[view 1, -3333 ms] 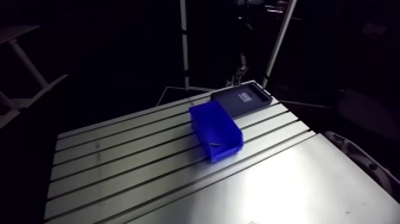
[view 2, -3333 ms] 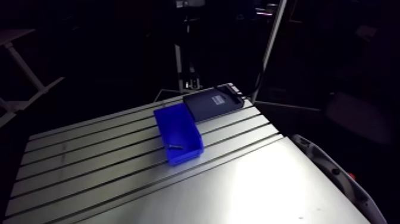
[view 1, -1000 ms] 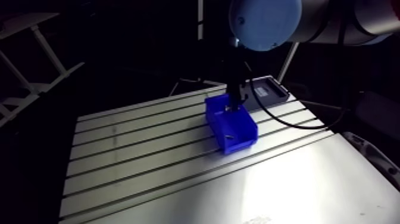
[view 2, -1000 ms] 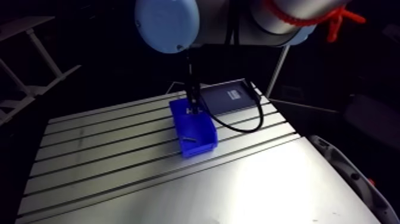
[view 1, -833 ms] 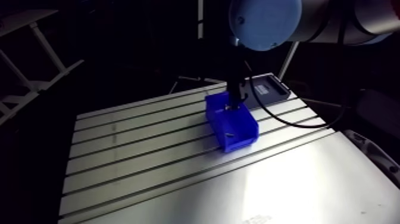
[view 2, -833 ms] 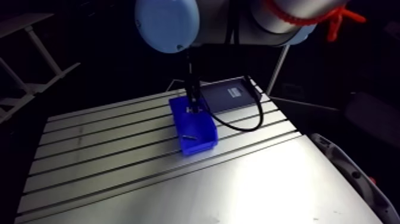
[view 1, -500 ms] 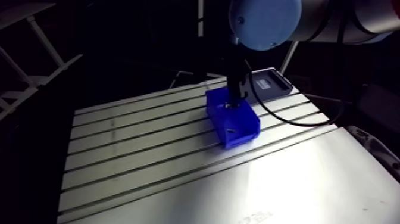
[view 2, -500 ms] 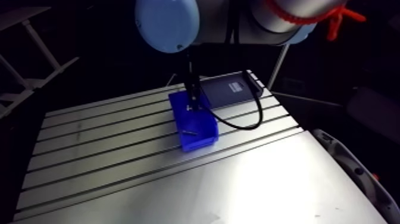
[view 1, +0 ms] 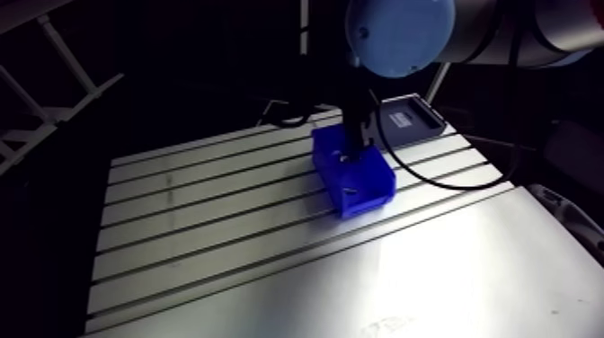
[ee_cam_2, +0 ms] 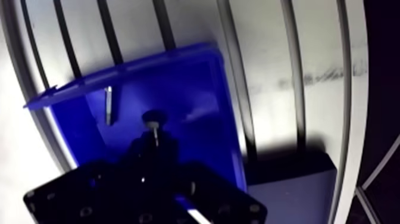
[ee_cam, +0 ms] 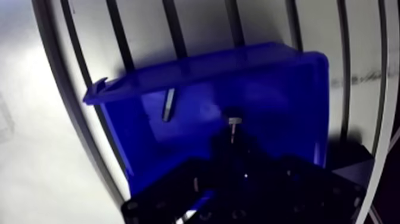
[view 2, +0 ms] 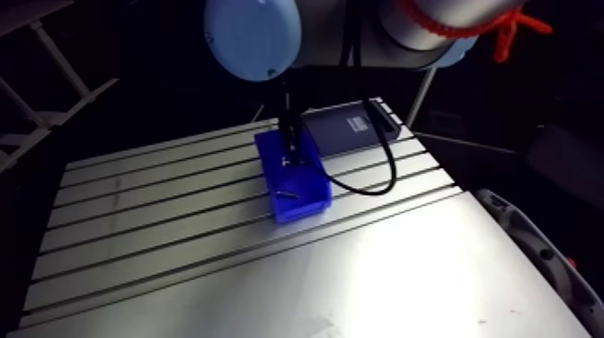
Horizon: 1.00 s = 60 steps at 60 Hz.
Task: Pick up the M10 bolt from the tray and put it into the blue bin.
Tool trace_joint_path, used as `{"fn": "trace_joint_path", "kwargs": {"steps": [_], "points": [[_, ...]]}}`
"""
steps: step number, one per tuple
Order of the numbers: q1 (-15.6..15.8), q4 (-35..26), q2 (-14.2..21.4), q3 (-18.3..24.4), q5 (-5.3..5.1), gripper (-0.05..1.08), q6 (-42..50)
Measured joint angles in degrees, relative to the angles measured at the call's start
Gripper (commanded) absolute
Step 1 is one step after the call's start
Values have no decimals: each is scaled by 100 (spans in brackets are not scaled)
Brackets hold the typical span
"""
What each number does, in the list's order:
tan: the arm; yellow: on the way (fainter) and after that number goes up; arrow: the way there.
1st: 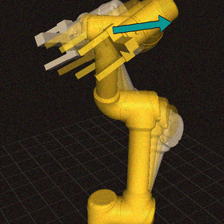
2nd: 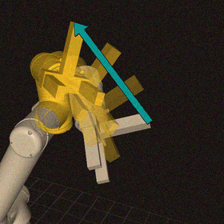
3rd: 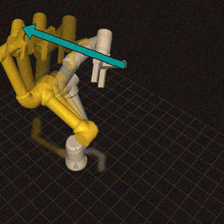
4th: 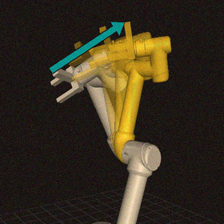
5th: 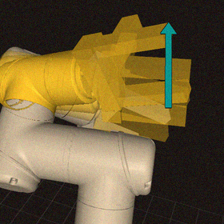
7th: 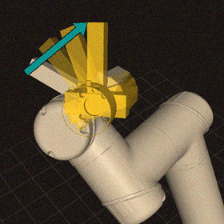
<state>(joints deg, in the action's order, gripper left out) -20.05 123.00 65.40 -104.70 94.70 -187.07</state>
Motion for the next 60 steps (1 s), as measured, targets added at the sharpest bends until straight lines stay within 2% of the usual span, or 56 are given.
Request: {"fn": "trace_joint_path", "kwargs": {"steps": [30, 40, 60], "points": [[26, 1, -65, -41, 10, 84, 23], [32, 1, -80, -57, 8, 73, 59], [51, -1, -84, -113, 1, 67, 145]]}}
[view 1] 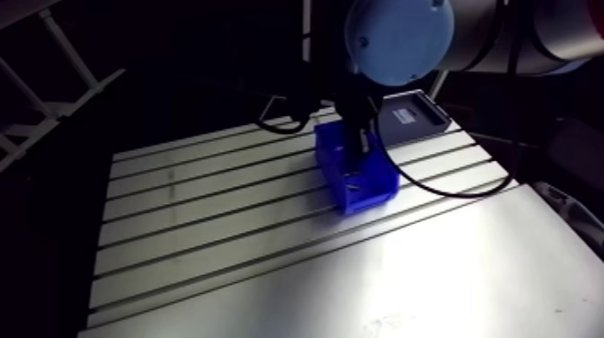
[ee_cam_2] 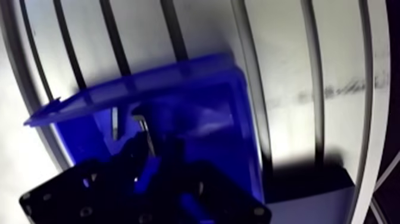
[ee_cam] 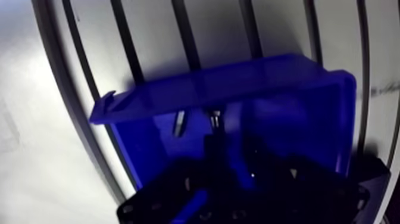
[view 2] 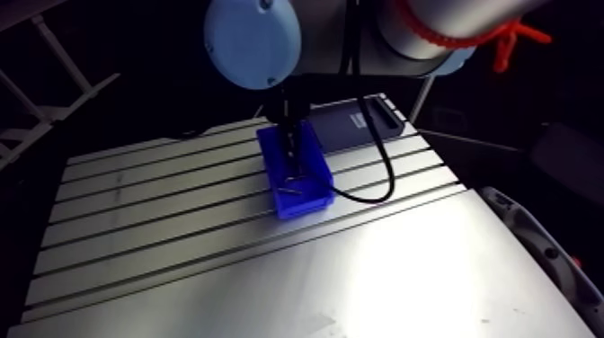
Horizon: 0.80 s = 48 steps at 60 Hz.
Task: Pick up the M10 bolt from the tray and put it into the blue bin.
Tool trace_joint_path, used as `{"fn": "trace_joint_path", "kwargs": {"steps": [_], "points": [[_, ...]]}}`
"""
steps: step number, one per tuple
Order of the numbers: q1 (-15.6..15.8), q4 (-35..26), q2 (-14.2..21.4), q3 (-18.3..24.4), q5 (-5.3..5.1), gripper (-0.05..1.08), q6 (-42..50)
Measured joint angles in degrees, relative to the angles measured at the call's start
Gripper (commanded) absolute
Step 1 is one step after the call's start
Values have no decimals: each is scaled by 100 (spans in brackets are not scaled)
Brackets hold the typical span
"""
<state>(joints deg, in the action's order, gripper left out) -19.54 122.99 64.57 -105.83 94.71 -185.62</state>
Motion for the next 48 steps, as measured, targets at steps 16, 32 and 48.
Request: {"fn": "trace_joint_path", "kwargs": {"steps": [16, 32, 48], "points": [[8, -2, 12, -24, -4, 56, 9], [-1, -26, 86, 0, -32, 42, 24], [-1, -85, 279, -15, -45, 24, 97]]}}
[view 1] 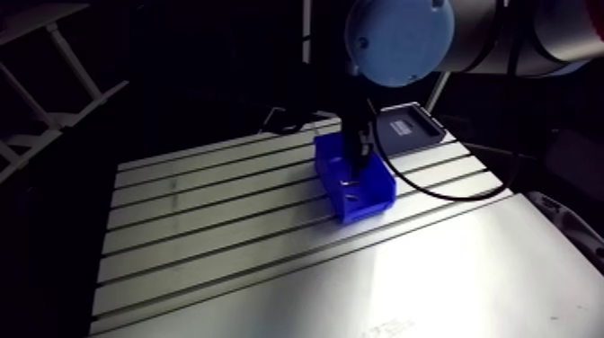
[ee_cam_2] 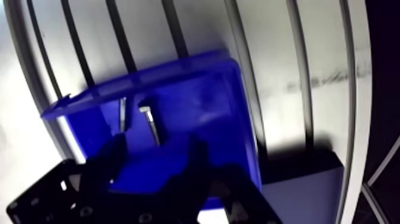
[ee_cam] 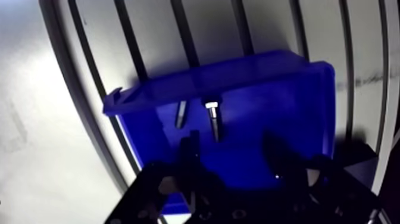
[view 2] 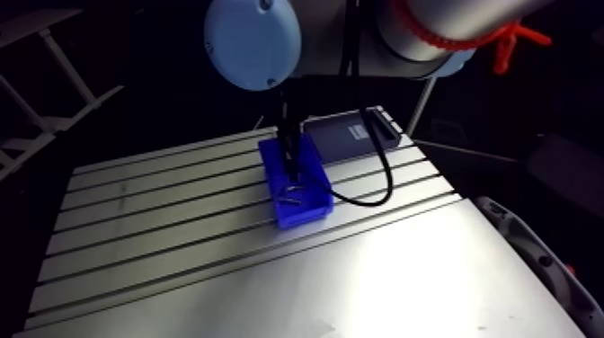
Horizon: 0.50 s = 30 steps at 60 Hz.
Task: Pick up the M10 bolt from the tray and put it into the blue bin.
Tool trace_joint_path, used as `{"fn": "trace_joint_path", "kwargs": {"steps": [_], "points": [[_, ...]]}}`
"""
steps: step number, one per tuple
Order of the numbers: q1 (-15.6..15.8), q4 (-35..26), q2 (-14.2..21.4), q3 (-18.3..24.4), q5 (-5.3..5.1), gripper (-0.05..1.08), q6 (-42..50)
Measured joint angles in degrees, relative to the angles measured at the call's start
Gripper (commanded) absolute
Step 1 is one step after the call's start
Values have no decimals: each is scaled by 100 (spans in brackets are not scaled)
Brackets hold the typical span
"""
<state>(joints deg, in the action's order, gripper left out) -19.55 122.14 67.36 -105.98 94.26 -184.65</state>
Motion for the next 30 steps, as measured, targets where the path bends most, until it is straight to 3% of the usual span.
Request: {"fn": "trace_joint_path", "kwargs": {"steps": [15, 30], "points": [[3, -455, 201, 79, -19, 2, 79], [3, -1060, 358, 314, -31, 1, 242]]}}
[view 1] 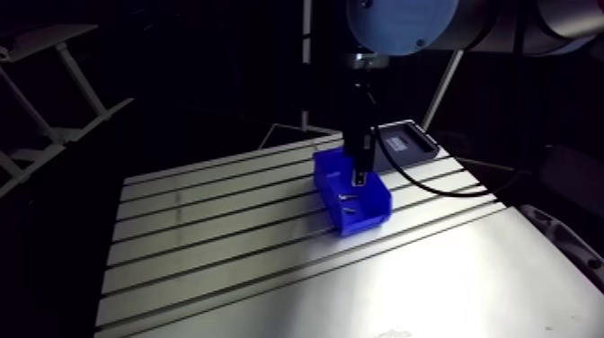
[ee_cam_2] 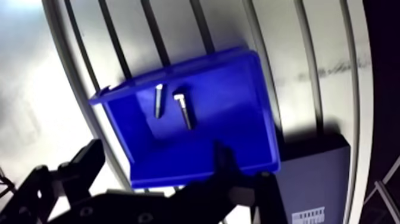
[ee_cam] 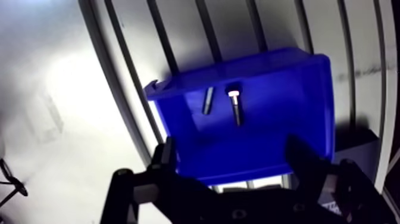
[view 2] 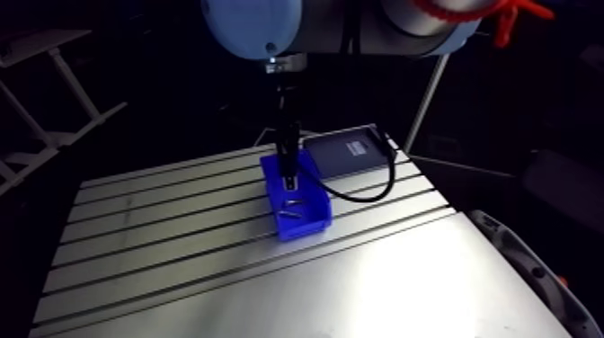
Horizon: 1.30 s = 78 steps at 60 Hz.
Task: Pick up the M10 bolt from the tray and put it into the blue bin.
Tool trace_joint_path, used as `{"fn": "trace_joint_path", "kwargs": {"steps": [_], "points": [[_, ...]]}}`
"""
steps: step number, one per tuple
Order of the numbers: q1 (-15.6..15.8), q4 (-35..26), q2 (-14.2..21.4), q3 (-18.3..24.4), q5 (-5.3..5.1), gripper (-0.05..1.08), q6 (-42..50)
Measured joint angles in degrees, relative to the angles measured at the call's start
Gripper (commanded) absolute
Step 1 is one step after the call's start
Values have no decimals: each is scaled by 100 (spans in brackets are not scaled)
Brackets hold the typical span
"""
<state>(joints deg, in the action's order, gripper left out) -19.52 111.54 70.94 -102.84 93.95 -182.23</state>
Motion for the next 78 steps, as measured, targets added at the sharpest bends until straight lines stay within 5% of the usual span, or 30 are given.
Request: {"fn": "trace_joint_path", "kwargs": {"steps": [23, 78], "points": [[6, -566, 211, 662, -16, 1, 1002], [291, -1879, 710, 2024, 130, 1, 7001]]}}
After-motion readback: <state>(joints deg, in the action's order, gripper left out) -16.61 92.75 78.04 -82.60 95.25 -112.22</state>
